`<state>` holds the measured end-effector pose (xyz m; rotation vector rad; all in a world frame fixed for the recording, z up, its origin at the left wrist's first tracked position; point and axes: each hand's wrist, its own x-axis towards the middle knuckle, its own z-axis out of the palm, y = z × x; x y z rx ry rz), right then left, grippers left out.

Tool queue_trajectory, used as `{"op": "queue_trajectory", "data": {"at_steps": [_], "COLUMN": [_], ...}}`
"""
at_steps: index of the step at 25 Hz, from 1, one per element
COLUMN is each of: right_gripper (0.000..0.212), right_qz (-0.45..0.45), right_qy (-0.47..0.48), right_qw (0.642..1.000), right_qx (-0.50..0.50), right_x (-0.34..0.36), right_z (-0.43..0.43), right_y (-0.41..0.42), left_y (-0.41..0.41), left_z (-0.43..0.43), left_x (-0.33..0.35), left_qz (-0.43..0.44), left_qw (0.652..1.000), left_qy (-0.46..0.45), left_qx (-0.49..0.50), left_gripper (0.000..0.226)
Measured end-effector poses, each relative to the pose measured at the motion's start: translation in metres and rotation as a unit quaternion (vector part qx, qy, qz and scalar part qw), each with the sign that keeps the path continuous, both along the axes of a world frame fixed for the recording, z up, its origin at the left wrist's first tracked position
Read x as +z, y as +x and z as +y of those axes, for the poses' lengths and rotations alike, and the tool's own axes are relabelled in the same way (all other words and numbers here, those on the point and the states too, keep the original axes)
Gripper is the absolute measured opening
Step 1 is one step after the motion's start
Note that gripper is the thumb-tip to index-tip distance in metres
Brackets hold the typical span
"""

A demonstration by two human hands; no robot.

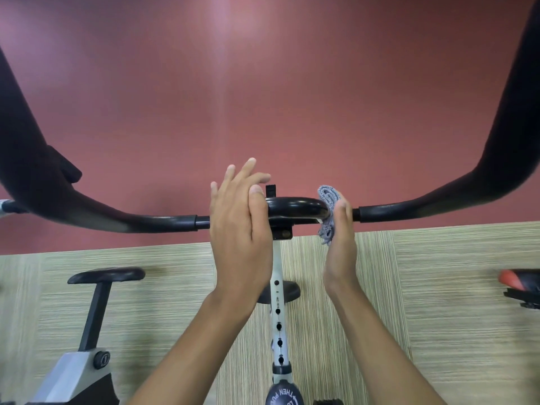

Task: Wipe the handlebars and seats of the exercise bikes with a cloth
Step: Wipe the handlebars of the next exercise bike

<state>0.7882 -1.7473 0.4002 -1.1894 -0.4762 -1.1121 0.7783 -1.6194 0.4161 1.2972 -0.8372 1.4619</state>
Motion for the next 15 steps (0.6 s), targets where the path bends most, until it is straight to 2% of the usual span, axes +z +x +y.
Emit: {"op": "queue_trajectory", "data": {"at_steps": [3,6,9,12,15], "right_gripper": [0.025,0.031,0.027,0.031,0.034], "right_qz": [0.006,-0.007,0.021,0.018,-0.007], "right_qy": [-0.004,-0.021,-0.013,0.061,0.221], "right_qw": [1.000,1.000,1.000,0.997,0.968], "right_qx": [0.019,0.011,0.014,0.032,0.116], "right_x": [-0.002,-0.008,-0.006,-0.002,-0.003], "right_z": [0.002,0.008,0.007,0.003,0.004], "right_y": [-0.011,-0.016,-0.011,-0.004,-0.008], "left_y": [-0.001,-0.005,-0.010,-0.013,-0.017], "left_z": [0.000,0.001,0.003,0.006,0.008], "left_x": [0.001,0.000,0.002,0.000,-0.015], "left_qz": [0.008,0.020,0.038,0.044,0.028], "left_qw": [1.000,1.000,0.999,0.998,0.998], "left_qy": [-0.003,-0.001,0.010,0.017,-0.019], "left_qx": [-0.005,-0.009,-0.014,-0.035,-0.058], "left_gripper": [0.041,0.039,0.039,0.037,0.029]}}
